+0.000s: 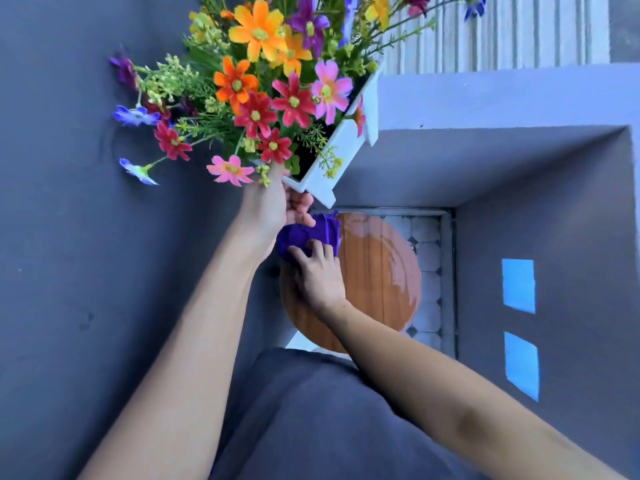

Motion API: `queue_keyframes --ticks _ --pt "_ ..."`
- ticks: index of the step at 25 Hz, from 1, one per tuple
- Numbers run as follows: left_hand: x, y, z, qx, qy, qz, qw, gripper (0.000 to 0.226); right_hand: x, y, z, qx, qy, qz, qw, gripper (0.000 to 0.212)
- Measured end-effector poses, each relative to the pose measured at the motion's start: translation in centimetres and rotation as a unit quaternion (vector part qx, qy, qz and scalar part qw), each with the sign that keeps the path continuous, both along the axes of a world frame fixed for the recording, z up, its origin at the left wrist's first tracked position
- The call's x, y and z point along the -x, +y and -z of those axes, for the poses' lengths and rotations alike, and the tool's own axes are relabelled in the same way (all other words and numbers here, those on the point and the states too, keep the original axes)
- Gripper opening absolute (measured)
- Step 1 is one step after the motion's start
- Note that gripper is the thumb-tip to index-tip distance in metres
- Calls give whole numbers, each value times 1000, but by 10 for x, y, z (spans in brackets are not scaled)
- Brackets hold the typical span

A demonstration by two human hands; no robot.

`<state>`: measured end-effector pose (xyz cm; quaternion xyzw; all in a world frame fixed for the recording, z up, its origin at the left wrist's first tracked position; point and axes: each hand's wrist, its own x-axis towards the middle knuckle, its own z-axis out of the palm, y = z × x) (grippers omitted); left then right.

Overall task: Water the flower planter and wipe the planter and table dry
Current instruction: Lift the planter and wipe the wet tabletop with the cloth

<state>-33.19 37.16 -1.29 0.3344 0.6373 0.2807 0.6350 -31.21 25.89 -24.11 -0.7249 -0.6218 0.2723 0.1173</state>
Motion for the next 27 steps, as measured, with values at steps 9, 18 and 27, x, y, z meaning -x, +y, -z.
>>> queue_keyframes --ticks 9,18,27 --pt "1 -6 6 -4 -1 -2 1000 27 -71 -10 -8 6 48 101 994 46" --pt "-5 -19 5 -2 15 19 1000 32 -152 -57 -7 27 42 207 977 45" --pt "-4 -41 -1 -21 28 37 999 35 -34 -4 -9 -5 104 137 985 50"
